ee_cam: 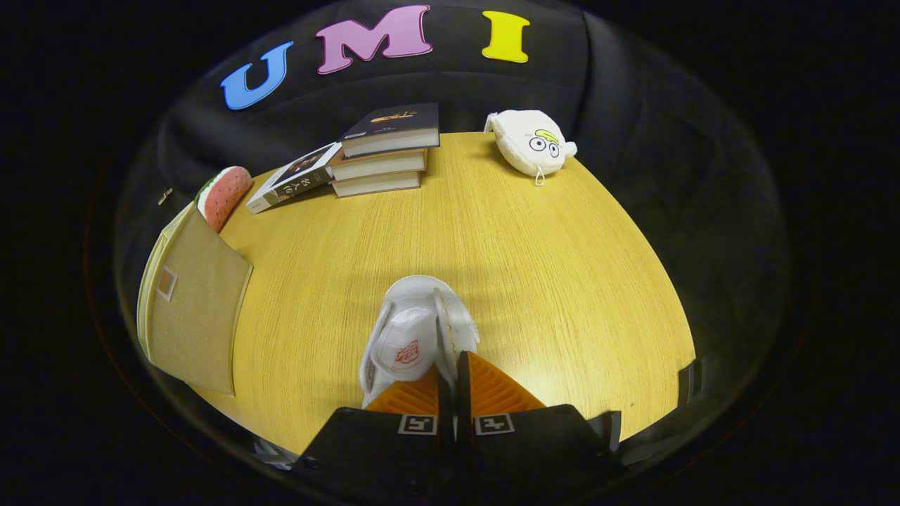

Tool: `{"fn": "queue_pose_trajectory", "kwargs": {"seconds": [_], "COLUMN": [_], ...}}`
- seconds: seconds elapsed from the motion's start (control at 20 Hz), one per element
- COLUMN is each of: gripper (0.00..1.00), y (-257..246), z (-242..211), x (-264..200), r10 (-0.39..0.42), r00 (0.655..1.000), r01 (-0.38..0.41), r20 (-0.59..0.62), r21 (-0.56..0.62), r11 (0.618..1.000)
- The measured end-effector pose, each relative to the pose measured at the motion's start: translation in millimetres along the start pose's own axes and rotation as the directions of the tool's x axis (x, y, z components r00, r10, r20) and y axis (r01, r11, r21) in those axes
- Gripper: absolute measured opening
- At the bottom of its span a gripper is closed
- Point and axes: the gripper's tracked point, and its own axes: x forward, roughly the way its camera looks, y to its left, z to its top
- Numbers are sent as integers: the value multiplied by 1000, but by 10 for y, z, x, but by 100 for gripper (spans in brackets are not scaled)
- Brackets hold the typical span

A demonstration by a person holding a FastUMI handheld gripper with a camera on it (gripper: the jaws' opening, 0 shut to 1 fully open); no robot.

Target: Open the storage box then place both shoes into the box .Put the left shoe in first, then the right shoe, with the right side of both shoes facing outward in a uniform manner.

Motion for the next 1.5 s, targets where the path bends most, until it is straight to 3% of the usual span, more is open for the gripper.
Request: {"fn": "queue_pose_trajectory", "kwargs": {"seconds": [0.3, 0.65, 0.7, 0.8, 1.1, 1.5], "gripper": [5, 11, 6, 5, 5, 5], "y": [-194, -239, -227, -160, 173, 845], "z": [-80, -61, -52, -33, 421, 1226], "x": [188, 310, 305, 241, -253, -1078], "r10": [-80, 4, 22, 53, 128, 157], "r00": [997, 998, 999, 999, 985, 969], "r01": [80, -3, -22, -54, -152, -198], "r20": [18, 56, 38, 11, 114, 189], "r21": [-4, -19, 9, 90, 228, 227], "r11": [997, 1000, 1000, 994, 962, 954]}}
